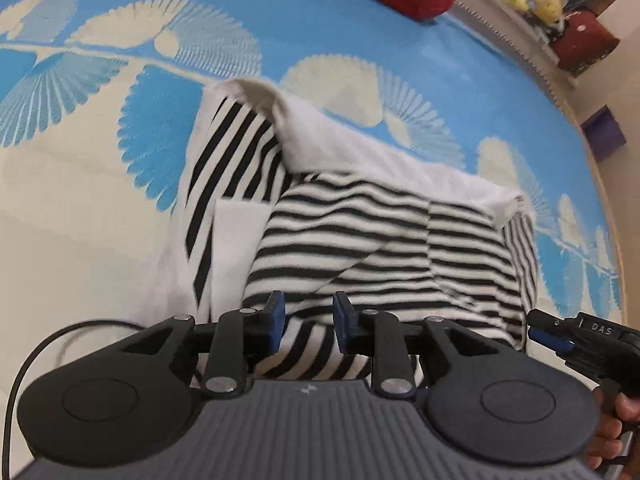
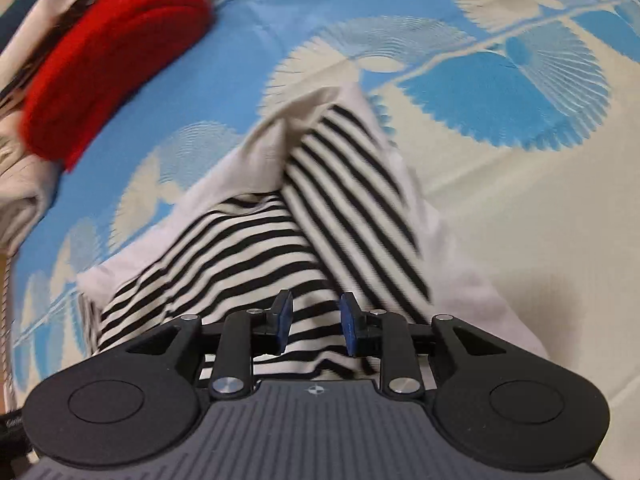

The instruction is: Fold small clothes

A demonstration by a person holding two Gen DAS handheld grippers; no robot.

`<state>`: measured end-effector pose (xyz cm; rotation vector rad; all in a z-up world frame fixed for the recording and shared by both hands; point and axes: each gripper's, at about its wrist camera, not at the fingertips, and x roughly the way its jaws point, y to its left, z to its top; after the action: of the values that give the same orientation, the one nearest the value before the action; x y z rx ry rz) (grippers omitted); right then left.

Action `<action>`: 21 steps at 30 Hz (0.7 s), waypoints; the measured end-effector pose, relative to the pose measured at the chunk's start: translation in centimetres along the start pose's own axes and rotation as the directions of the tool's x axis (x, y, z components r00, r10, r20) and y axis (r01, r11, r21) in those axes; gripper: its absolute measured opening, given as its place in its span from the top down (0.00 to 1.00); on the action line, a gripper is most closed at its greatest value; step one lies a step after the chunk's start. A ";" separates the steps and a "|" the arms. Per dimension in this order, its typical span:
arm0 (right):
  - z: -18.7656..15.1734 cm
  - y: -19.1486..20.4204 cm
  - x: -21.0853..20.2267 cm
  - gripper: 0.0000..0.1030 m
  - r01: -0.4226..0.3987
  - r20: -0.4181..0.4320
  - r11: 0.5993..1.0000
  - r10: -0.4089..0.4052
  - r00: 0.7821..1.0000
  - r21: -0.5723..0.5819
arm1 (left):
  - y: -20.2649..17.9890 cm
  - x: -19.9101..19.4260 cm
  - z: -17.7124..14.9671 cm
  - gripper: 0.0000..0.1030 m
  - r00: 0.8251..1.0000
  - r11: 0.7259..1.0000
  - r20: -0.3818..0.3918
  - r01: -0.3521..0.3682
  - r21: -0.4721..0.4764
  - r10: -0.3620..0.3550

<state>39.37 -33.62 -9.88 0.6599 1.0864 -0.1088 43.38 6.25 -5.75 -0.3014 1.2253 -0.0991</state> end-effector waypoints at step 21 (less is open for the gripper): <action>-8.1 -4.2 -25.0 0.55 -0.102 0.421 0.957 0.213 0.882 -0.271 | 0.3 -25.6 -13.4 0.67 0.841 0.968 0.530 -0.035 0.250 -0.106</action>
<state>19.37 -38.30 7.00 0.4689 0.5835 0.0158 22.08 10.29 13.42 -0.1142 0.6309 -0.1869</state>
